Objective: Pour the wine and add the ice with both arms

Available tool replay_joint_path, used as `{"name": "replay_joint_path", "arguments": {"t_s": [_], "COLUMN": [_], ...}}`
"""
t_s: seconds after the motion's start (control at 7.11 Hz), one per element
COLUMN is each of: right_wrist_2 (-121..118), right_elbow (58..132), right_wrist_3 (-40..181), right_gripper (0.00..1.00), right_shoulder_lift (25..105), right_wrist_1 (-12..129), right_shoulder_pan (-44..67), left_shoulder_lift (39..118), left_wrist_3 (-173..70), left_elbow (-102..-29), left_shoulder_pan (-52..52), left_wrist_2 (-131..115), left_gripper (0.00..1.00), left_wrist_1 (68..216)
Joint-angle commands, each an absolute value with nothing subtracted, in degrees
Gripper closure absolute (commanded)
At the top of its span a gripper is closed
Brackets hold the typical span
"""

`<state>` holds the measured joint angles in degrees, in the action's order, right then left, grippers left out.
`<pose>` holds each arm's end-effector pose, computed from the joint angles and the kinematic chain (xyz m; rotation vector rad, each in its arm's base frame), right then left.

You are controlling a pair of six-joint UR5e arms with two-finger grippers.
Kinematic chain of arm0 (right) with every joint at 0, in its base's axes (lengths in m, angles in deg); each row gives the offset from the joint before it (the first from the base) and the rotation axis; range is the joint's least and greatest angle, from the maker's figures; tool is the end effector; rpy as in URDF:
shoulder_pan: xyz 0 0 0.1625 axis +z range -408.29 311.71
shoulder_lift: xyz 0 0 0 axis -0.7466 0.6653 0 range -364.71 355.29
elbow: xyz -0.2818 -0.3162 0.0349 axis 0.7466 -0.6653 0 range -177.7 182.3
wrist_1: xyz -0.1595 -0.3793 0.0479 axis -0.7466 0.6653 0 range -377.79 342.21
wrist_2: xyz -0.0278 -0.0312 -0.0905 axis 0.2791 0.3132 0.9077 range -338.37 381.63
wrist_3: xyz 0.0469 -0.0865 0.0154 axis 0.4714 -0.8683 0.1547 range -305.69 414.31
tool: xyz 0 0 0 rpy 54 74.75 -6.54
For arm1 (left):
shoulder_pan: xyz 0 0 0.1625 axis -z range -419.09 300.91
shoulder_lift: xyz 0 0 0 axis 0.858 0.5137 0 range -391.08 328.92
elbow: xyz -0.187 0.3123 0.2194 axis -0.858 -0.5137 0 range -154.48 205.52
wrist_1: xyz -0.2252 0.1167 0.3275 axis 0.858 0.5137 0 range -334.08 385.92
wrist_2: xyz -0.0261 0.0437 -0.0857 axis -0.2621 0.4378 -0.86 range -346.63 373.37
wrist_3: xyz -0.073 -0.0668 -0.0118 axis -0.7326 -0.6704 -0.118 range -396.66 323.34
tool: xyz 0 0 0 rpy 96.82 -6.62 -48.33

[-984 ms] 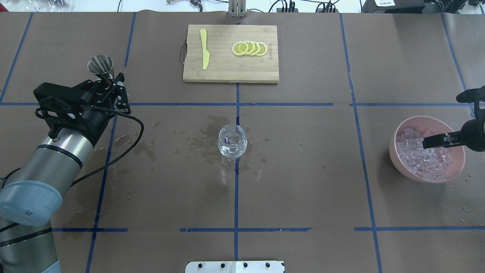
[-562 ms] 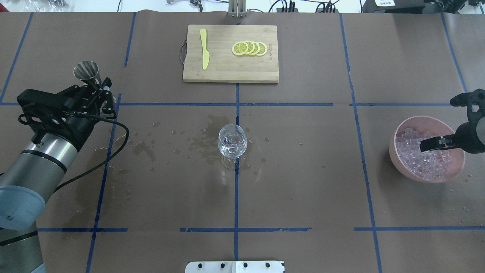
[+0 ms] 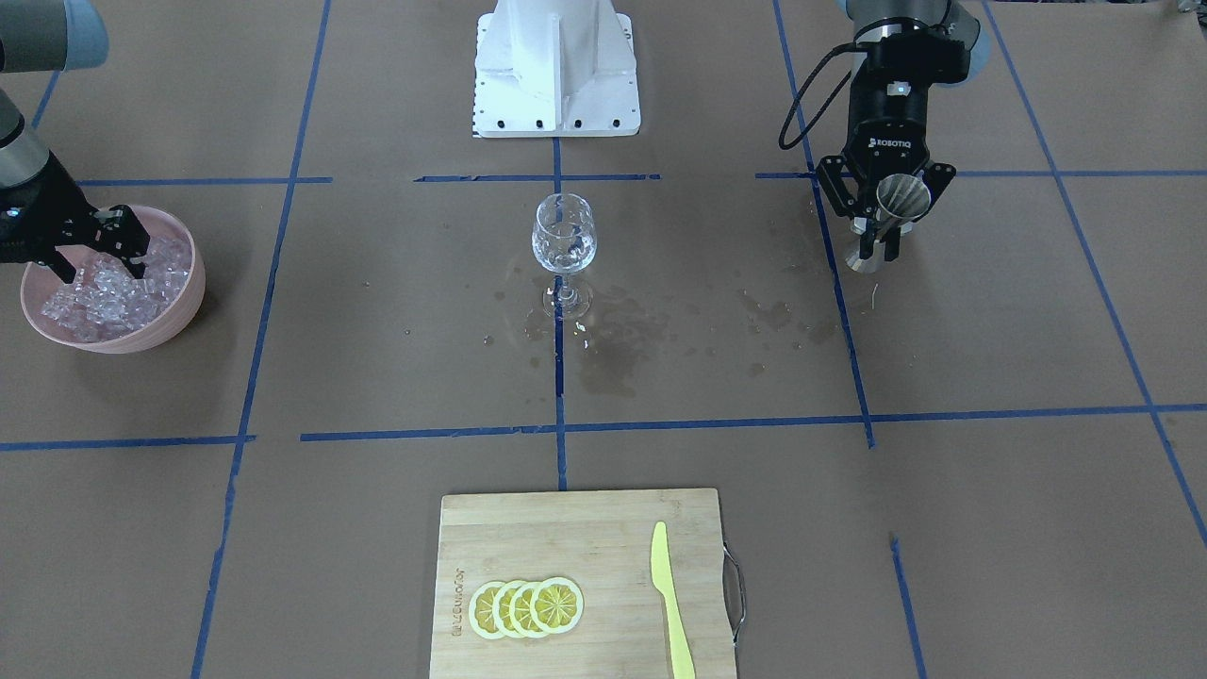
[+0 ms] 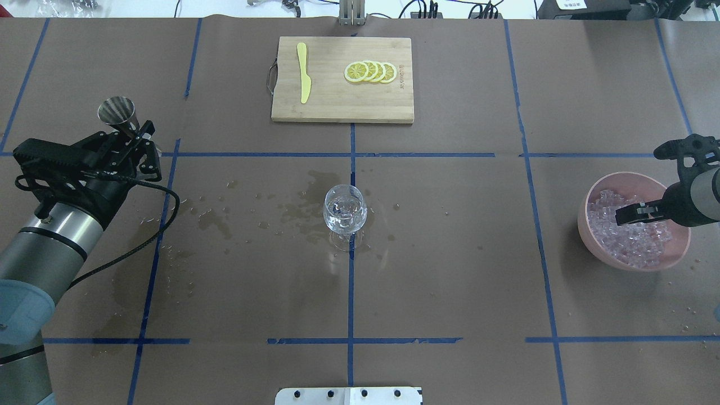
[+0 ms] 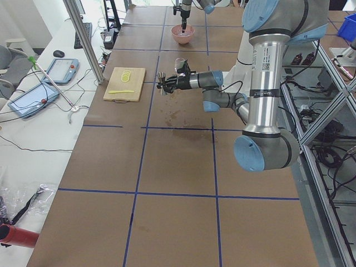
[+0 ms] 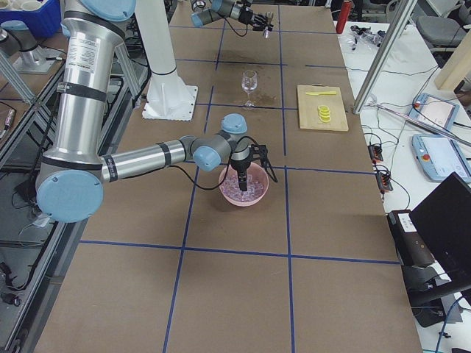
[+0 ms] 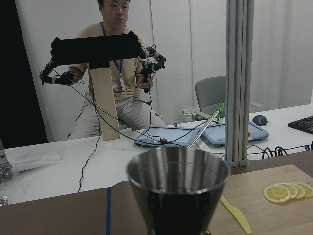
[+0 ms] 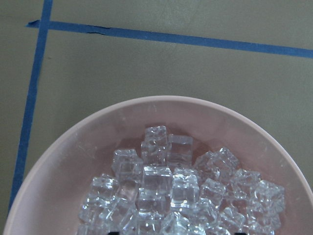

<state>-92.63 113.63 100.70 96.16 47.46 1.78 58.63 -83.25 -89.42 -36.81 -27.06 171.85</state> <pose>-0.2112 -0.3962 0.5253 0.1610 -0.7124 -0.0223 0.3226 -0.3581 0.3360 1.2925 0.7041 -0.3071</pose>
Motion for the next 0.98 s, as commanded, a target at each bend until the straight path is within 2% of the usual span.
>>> {"name": "replay_joint_path", "arguments": {"t_s": [0.0,0.42,0.7,0.84], "right_wrist_2": [-92.63,-92.63,-92.63,-92.54], "right_elbow": [112.17,111.82,111.73,111.64], "right_wrist_3": [100.63,100.63,100.63,100.63], "right_gripper": [0.25,0.26,0.38,0.40], "right_shoulder_lift": [94.96,95.13,95.31,95.39], "right_wrist_1": [47.43,47.43,47.16,47.25], "right_shoulder_pan": [1.72,1.63,1.54,1.45], "left_shoulder_lift": [58.13,56.90,56.55,56.46], "left_wrist_3": [-83.24,-83.24,-83.24,-83.24], "left_elbow": [-89.35,-88.65,-88.65,-88.73], "left_shoulder_pan": [-36.77,-36.85,-36.85,-36.85], "left_wrist_2": [-27.06,-27.06,-27.06,-27.06], "left_gripper": [1.00,1.00,1.00,1.00], "left_wrist_1": [172.44,173.57,173.67,173.67]}}
